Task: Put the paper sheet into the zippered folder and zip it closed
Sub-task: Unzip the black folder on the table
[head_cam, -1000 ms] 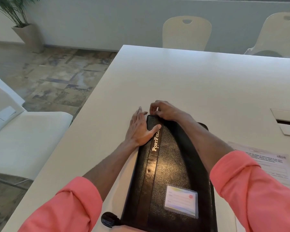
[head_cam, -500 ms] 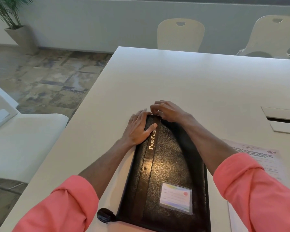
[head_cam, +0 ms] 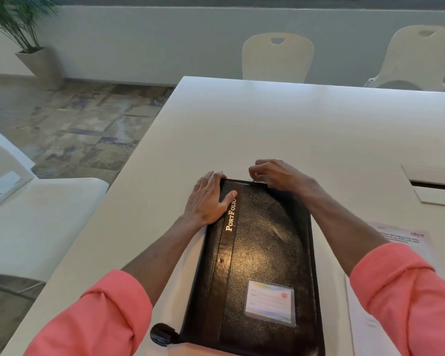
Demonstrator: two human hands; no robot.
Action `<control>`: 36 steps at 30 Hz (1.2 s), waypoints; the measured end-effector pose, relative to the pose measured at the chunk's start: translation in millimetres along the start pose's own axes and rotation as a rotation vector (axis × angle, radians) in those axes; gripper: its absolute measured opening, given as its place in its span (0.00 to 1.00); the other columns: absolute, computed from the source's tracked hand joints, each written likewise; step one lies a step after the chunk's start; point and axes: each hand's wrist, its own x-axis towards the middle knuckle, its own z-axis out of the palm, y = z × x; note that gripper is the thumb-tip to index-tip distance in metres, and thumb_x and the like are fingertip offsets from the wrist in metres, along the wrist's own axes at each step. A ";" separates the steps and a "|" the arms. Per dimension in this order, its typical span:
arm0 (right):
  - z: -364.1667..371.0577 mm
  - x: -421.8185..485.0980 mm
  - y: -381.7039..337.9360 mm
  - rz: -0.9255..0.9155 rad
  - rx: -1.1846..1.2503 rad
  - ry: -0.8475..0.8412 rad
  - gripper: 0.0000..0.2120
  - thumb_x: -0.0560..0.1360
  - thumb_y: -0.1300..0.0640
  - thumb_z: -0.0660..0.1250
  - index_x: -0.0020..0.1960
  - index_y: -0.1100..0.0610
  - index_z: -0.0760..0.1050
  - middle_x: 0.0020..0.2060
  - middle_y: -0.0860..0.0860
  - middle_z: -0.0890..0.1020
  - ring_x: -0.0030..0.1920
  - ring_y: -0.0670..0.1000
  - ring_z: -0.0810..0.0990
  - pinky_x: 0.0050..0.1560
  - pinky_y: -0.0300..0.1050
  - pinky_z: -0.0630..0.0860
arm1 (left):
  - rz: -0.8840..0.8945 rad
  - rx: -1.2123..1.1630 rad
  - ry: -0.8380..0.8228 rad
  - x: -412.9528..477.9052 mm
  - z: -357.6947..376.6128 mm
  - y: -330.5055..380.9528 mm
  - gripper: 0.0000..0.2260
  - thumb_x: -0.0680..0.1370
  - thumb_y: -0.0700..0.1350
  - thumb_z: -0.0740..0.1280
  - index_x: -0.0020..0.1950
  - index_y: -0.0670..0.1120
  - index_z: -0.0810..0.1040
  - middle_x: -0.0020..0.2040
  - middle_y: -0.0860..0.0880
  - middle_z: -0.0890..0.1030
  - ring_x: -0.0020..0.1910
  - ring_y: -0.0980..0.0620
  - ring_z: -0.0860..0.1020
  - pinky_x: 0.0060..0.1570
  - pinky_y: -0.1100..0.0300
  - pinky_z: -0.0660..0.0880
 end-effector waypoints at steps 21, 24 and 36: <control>13.9 -128.8 48.5 0.340 0.064 0.162 0.02 0.85 0.61 0.69 0.55 0.57 0.81 0.52 0.52 0.82 0.49 0.55 0.81 0.47 0.52 0.78 | -0.116 0.109 -0.004 -9.7 4.2 19.2 0.29 0.87 0.64 0.55 0.85 0.51 0.61 0.86 0.47 0.66 0.87 0.43 0.60 0.87 0.41 0.52; 16.8 -139.4 41.9 0.378 0.106 0.162 0.02 0.83 0.64 0.71 0.51 0.59 0.81 0.50 0.52 0.83 0.50 0.57 0.82 0.52 0.53 0.79 | -0.150 0.137 0.006 -14.2 7.4 28.0 0.30 0.88 0.62 0.54 0.87 0.50 0.58 0.87 0.46 0.63 0.88 0.43 0.57 0.87 0.40 0.49; 28.5 -149.2 4.7 0.583 0.153 0.313 0.05 0.85 0.57 0.69 0.57 0.57 0.82 0.55 0.53 0.85 0.54 0.57 0.84 0.56 0.61 0.83 | 0.158 0.194 -0.196 -61.3 55.6 133.1 0.31 0.88 0.66 0.43 0.89 0.59 0.40 0.89 0.51 0.35 0.88 0.50 0.34 0.88 0.42 0.37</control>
